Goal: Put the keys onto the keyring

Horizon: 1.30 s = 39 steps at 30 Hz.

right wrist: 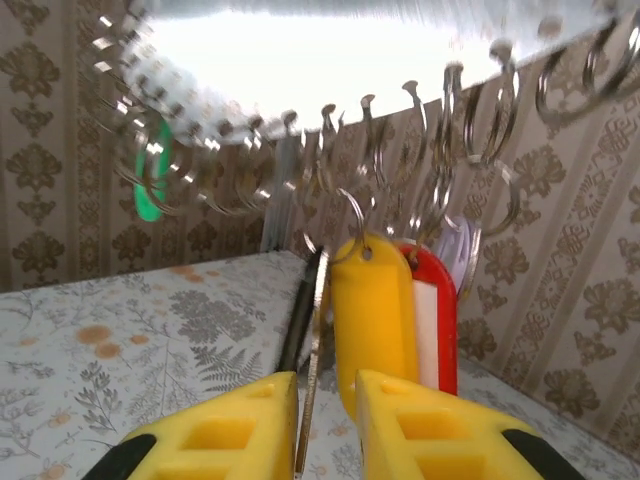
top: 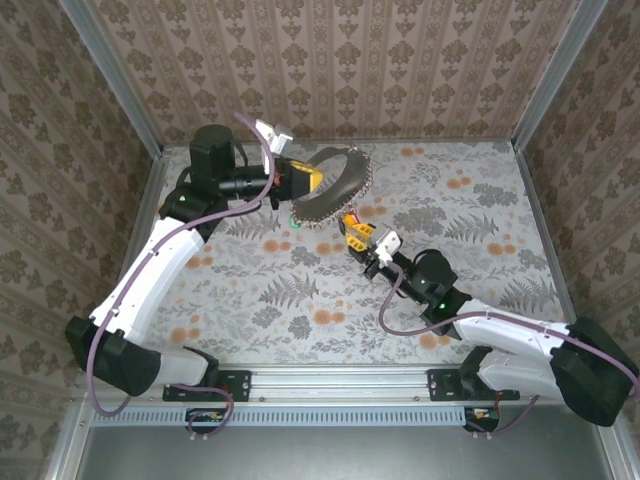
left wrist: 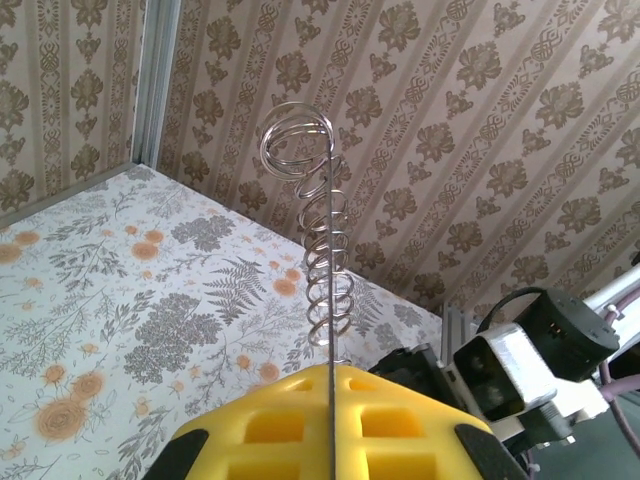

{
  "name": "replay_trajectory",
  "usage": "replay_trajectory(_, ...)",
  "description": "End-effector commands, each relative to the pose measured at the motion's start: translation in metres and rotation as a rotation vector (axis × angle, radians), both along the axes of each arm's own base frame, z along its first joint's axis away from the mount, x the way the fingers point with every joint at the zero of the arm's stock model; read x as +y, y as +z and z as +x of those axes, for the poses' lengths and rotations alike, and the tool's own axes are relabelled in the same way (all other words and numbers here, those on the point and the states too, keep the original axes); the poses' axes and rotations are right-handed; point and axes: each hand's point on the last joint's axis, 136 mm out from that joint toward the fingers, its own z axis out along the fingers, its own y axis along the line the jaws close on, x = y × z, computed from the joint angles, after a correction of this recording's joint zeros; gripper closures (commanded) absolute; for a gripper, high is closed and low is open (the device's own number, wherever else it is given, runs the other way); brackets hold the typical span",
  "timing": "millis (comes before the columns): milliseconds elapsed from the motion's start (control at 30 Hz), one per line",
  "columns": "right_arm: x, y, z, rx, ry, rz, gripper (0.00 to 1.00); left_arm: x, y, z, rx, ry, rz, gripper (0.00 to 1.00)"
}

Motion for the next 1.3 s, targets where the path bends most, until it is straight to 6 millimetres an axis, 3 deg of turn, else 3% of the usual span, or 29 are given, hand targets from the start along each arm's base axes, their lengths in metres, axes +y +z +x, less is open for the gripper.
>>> replay_trajectory(0, 0.002, 0.008, -0.015, -0.043, 0.053, -0.031, 0.78, 0.004, 0.018, -0.009, -0.068, -0.051, -0.009, 1.0)
replay_trajectory(200, 0.008, 0.026, -0.021, -0.08, 0.102, -0.03, 0.78, 0.002, 0.017, -0.007, -0.063, -0.054, 0.01, 1.0)
replay_trajectory(567, 0.031, 0.043, -0.011, -0.124, 0.113, -0.001, 0.79, 0.002, 0.014, -0.008, -0.057, -0.06, 0.018, 1.0)
replay_trajectory(1100, 0.031, 0.028, 0.004, -0.112, 0.036, -0.049, 0.79, 0.013, 0.011, 0.004, -0.057, -0.01, 0.032, 1.0)
replay_trajectory(1267, 0.032, 0.035, 0.002, -0.122, 0.05, -0.032, 0.82, 0.014, 0.01, 0.004, -0.053, -0.01, 0.032, 1.0)
